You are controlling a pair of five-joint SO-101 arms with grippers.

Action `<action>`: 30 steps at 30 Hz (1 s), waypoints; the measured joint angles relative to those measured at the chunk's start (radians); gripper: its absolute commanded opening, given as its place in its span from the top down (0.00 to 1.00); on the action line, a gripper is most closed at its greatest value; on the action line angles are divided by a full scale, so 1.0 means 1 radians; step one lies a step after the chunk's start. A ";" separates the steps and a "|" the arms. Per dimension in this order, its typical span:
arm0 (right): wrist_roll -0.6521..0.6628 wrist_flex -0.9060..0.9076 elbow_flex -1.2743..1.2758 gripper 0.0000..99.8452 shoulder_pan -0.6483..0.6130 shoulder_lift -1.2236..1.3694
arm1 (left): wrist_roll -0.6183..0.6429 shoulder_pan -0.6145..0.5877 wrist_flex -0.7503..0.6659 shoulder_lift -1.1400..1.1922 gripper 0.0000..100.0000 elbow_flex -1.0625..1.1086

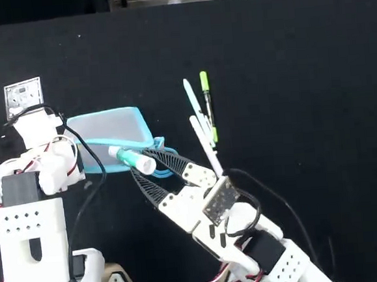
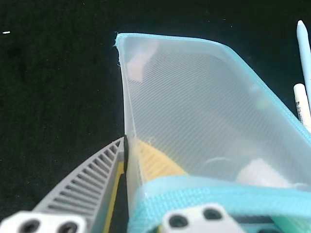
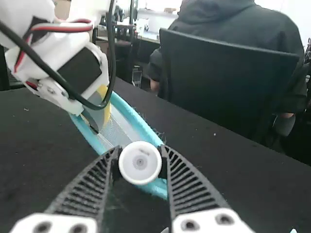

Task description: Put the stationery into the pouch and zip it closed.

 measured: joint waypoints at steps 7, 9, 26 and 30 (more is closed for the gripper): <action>0.000 0.012 -0.046 0.99 0.000 0.000 | 0.000 0.000 0.000 0.000 0.97 0.000; 0.002 0.012 -0.063 0.99 0.000 0.000 | 0.000 0.000 0.000 0.000 0.97 0.000; 0.002 0.325 -0.632 0.99 0.000 0.634 | 0.000 0.000 0.000 0.000 0.97 0.000; 0.002 0.440 -0.795 0.95 0.000 0.778 | 0.000 0.000 0.000 0.000 0.97 0.000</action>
